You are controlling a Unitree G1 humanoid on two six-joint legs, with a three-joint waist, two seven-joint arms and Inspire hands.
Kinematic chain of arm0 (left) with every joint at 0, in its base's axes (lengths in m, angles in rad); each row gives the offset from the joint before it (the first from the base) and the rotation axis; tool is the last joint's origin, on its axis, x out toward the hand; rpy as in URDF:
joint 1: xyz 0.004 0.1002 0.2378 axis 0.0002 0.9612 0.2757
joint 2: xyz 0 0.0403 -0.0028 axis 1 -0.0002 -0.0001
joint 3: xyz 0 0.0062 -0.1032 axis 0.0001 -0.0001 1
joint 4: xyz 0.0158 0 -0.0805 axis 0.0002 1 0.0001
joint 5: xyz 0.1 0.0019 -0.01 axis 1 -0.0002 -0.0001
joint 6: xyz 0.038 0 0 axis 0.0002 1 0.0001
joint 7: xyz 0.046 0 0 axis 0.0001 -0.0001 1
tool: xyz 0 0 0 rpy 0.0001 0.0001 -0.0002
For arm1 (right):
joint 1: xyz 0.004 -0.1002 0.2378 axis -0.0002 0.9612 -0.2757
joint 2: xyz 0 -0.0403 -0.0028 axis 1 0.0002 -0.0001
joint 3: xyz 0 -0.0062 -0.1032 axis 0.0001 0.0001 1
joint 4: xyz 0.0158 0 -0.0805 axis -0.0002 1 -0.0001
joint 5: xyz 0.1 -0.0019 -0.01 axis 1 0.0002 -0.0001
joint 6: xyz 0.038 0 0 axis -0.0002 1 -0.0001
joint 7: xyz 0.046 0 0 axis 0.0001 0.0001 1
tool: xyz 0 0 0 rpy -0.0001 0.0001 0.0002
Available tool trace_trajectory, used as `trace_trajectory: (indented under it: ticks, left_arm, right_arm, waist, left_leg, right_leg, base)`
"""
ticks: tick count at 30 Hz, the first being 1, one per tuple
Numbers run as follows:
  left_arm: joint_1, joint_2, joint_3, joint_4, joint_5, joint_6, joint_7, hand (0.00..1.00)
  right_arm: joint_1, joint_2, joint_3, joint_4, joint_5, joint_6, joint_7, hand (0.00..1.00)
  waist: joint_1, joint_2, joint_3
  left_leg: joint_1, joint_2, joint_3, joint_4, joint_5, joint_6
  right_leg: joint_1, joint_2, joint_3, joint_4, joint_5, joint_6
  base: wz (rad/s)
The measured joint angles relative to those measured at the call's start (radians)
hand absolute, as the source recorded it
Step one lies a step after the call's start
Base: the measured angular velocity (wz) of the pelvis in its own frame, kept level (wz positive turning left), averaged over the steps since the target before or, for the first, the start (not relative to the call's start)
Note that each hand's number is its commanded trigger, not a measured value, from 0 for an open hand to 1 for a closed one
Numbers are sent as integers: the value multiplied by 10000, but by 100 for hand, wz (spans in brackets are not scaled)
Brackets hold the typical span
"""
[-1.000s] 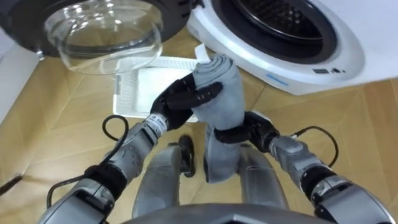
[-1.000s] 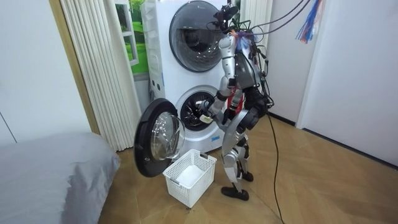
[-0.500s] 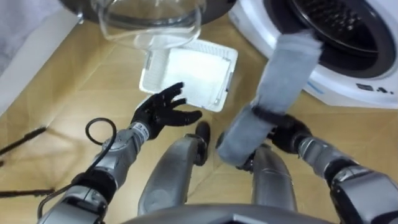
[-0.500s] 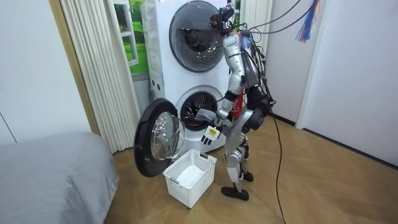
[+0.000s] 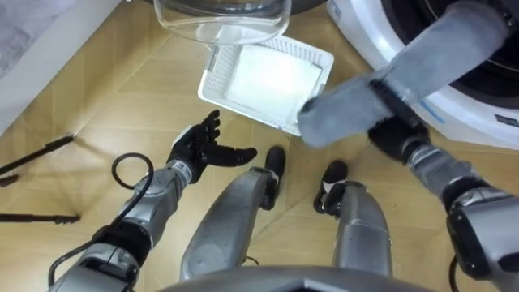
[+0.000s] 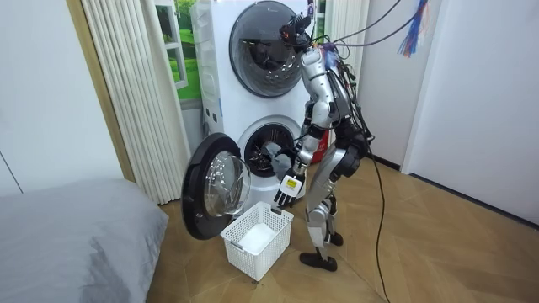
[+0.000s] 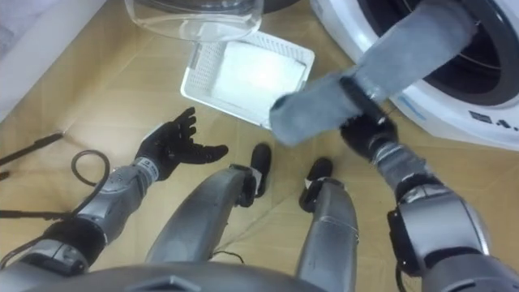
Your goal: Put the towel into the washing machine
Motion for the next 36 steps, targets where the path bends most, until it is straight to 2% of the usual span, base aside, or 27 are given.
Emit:
trace_trajectory:
  ticks: [3, 5, 7, 10, 11, 13, 15, 16, 17, 18, 20, 22, 28, 31, 33, 36]
  left_arm:
    - [117, 104, -30, -138, 152, 32, 132, 0]
    - [451, 403, -225, -586, 162, 34, 381, 0]
    - [668, 535, -226, -795, 202, 34, 489, 0]
    - [1374, 960, -210, -1703, 194, 33, 807, 0]
    - [1528, 1020, -212, -1820, 198, 31, 912, 0]
    - [1609, 1025, -253, -1823, 214, 43, 984, 0]
    - [1736, 1027, -277, -1994, 464, 51, 1026, 0]
    - [1815, 1021, -284, -2143, 617, 63, 1044, 0]
    - [1937, 1020, -266, -2377, 748, 73, 1052, 0]
    - [1971, 992, -264, -2463, 824, 72, 1053, 0]
    - [2017, 803, -261, -2635, 1073, 66, 1054, 0]
    - [2090, 737, -234, -2753, 1192, 37, 1058, 0]
    - [2152, 408, 116, -2735, 1528, -120, 1344, 0]
    - [2152, 338, 119, -2729, 1744, -136, 1348, 0]
    - [2123, 235, 120, -2720, 1887, -136, 1356, 0]
    - [2092, 97, 89, -2717, 1950, -136, 1336, 0]
  right_arm:
    - [-140, -221, -4, -389, 301, 13, -231, 100]
    - [-282, -400, -72, -584, 663, 12, -447, 100]
    - [-498, -648, -215, -615, 828, 68, -601, 100]
    - [-806, -1105, -516, -1000, 1547, 111, -1056, 100]
    - [-995, -1255, -790, -1076, 1764, 96, -1216, 100]
    - [-1394, -1507, -893, -1065, 2059, 84, -1631, 100]
    - [-1373, -1477, -986, -1034, 2053, 127, -1975, 100]
    - [-1388, -1479, -1173, -1161, 2046, 140, -2182, 83]
    - [-1443, -1480, -1337, -1410, 2048, 137, -2480, 47]
    - [-1476, -1481, -1374, -1445, 2049, 137, -2593, 0]
    - [-1569, -1479, -1565, -1449, 2049, 144, -2996, 0]
    - [-1743, -1478, -1648, -1452, 2050, 217, -3547, 0]
    - [-1890, -1474, -2834, -1450, 2113, 223, -4860, 0]
    - [-1978, -1474, -3177, -1447, 2482, 209, -5420, 0]
    - [-1997, -1474, -3429, -1440, 2727, 158, -5651, 0]
    - [-2050, -1475, -3534, -1438, 2922, -119, -5966, 0]
  waist:
    - [-22, -98, -3]
    - [-109, -360, -8]
    - [-159, -513, -14]
    - [-262, -843, -30]
    - [-317, -950, -32]
    - [-442, -1013, -20]
    - [-512, -1105, -30]
    - [-536, -1152, -34]
    - [-569, -1190, -27]
    - [-586, -1196, -26]
    - [-680, -1212, -23]
    - [-803, -1248, -25]
    - [-793, -1245, -32]
    - [-771, -1244, -32]
    - [-770, -1235, -37]
    - [-733, -1233, -38]
  left_leg:
    - [2, -51, 14, 63, 1, 1]
    - [-15, -175, 17, 193, 0, 1]
    - [-51, -184, 73, 295, -1, 2]
    - [-66, -173, 127, 353, -2, 4]
    - [-55, -179, 131, 397, -1, 6]
    - [-83, -178, 92, 503, -2, 6]
    - [-151, -250, 34, 577, -3, 6]
    - [-250, -292, 51, 684, 1, 14]
    - [-353, -318, 80, 748, 3, 23]
    - [-398, -331, 98, 787, 7, 30]
    - [-458, -409, 161, 935, 1, 91]
    - [-488, -508, 165, 1016, -1, 139]
    - [-603, -535, 317, 1075, 49, 317]
    - [-629, -586, 311, 1056, 78, 385]
    - [-622, -646, 310, 1011, 108, 436]
    - [-624, -677, 314, 985, 111, 493]
  right_leg:
    - [-55, -85, 0, 222, -50, 22]
    - [-132, -212, 77, 469, -240, 18]
    - [-187, -269, 84, 580, -278, -3]
    - [-234, -281, 123, 686, -295, -29]
    - [-229, -295, 127, 762, -299, -34]
    - [-207, -317, 64, 833, -297, -48]
    - [-262, -407, 19, 1008, -368, -64]
    - [-386, -466, 53, 1142, -402, -57]
    - [-516, -518, 80, 1245, -405, -62]
    - [-568, -559, 81, 1308, -415, -68]
    - [-634, -681, 117, 1540, -494, -13]
    - [-684, -791, 158, 1712, -559, 27]
    - [-705, -945, 24, 1841, -556, 114]
    - [-709, -983, 9, 1819, -534, 181]
    - [-710, -1089, -31, 1821, -535, 205]
    - [-701, -1111, -38, 1765, -499, 273]
  base:
    - [5]
    - [9]
    - [3]
    - [0]
    - [0]
    - [8]
    - [16]
    - [8]
    - [5]
    - [0]
    - [11]
    - [12]
    - [10]
    - [5]
    - [5]
    - [0]
